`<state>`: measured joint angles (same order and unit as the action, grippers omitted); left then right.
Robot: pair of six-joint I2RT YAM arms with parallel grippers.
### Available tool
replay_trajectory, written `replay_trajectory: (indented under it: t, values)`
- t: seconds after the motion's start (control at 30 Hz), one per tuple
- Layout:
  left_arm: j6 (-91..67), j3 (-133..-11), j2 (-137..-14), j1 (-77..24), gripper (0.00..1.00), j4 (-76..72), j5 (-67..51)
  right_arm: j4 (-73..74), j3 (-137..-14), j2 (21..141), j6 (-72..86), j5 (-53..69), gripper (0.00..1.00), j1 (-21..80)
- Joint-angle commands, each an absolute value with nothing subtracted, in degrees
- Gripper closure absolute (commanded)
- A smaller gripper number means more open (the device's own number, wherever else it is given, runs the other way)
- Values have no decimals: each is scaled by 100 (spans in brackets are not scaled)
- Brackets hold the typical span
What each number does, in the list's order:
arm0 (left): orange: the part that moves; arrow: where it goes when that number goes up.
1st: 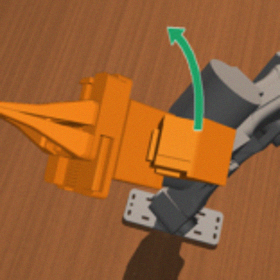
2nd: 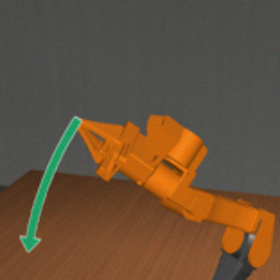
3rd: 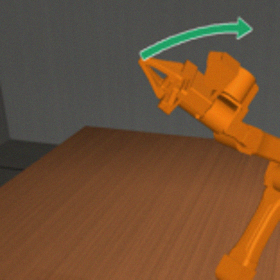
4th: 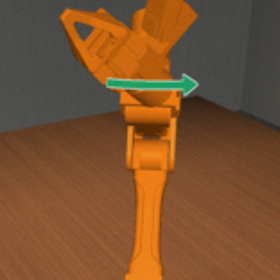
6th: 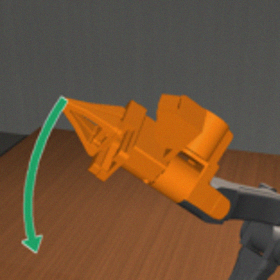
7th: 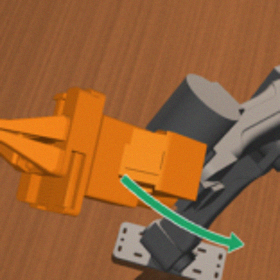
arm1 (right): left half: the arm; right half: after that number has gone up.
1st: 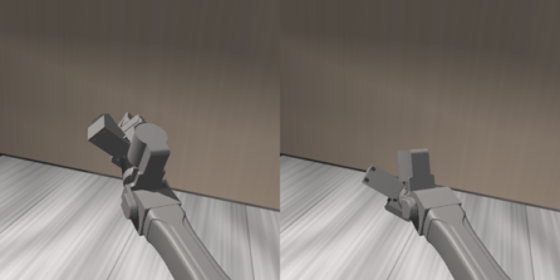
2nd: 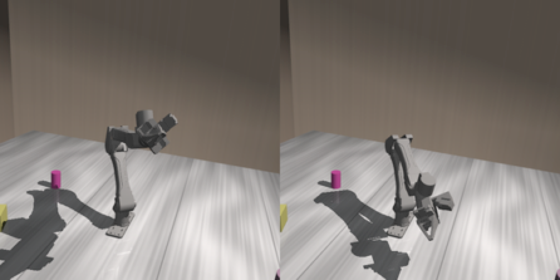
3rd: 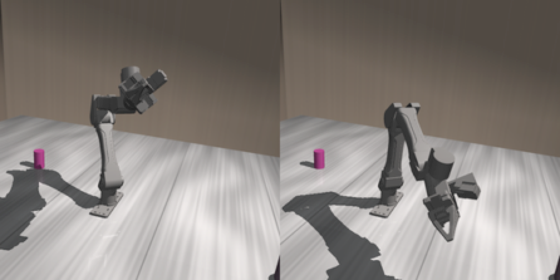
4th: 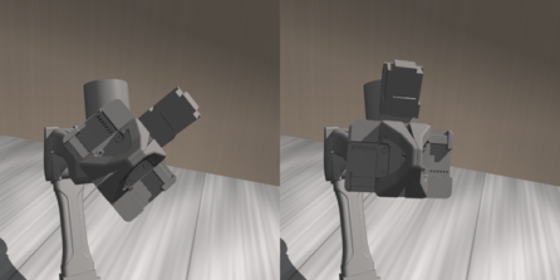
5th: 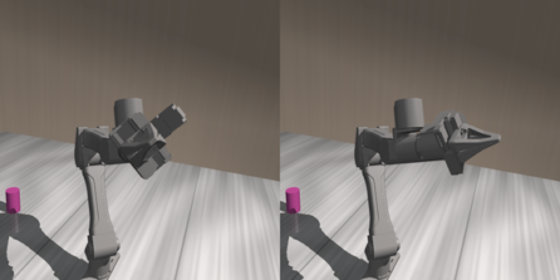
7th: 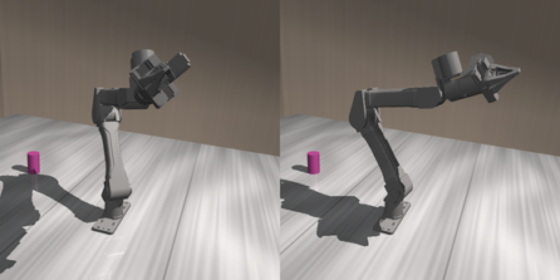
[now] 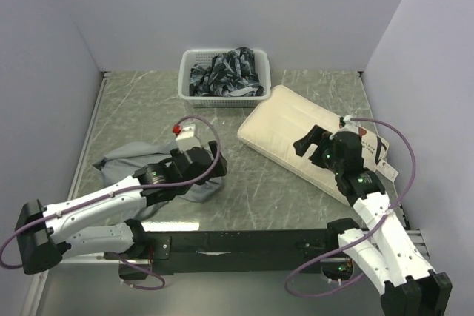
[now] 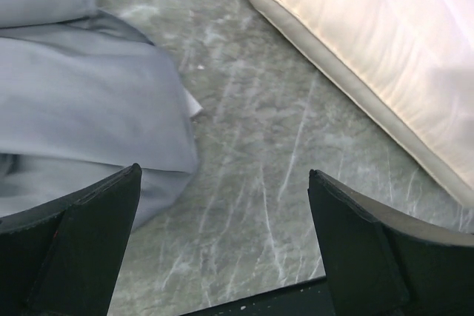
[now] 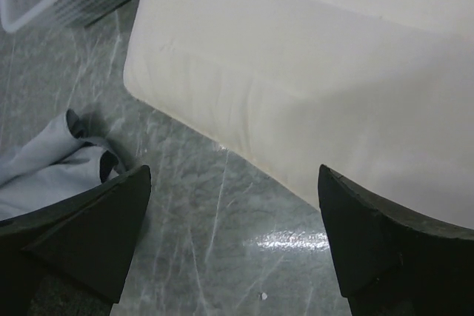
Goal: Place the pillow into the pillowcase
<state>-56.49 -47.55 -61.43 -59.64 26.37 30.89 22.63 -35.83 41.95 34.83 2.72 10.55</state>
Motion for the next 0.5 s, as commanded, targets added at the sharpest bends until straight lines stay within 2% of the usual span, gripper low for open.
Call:
replay_trajectory:
  t: [0.0,0.17,0.33,0.43,0.47]
  values:
    - [-6090,-4475,-5573,-5433,1,2812,3156,1829,-3595,4236,3401,-322,0,1843]
    - [-6389,-4000,-4931,-4239,1,3006,2716,1346,-3621,4938,3717,-361,0,3204]
    - [-6583,-3622,-4728,-3736,1,2997,2672,634,-4024,6280,3937,-764,0,4744]
    - [-6627,-3384,-4807,-3307,1,2778,2444,212,-4488,7246,3902,-729,7,5430]
    - [-6610,-3305,-4842,-3209,1,2621,2356,89,-4613,7486,3876,-721,14,5588]
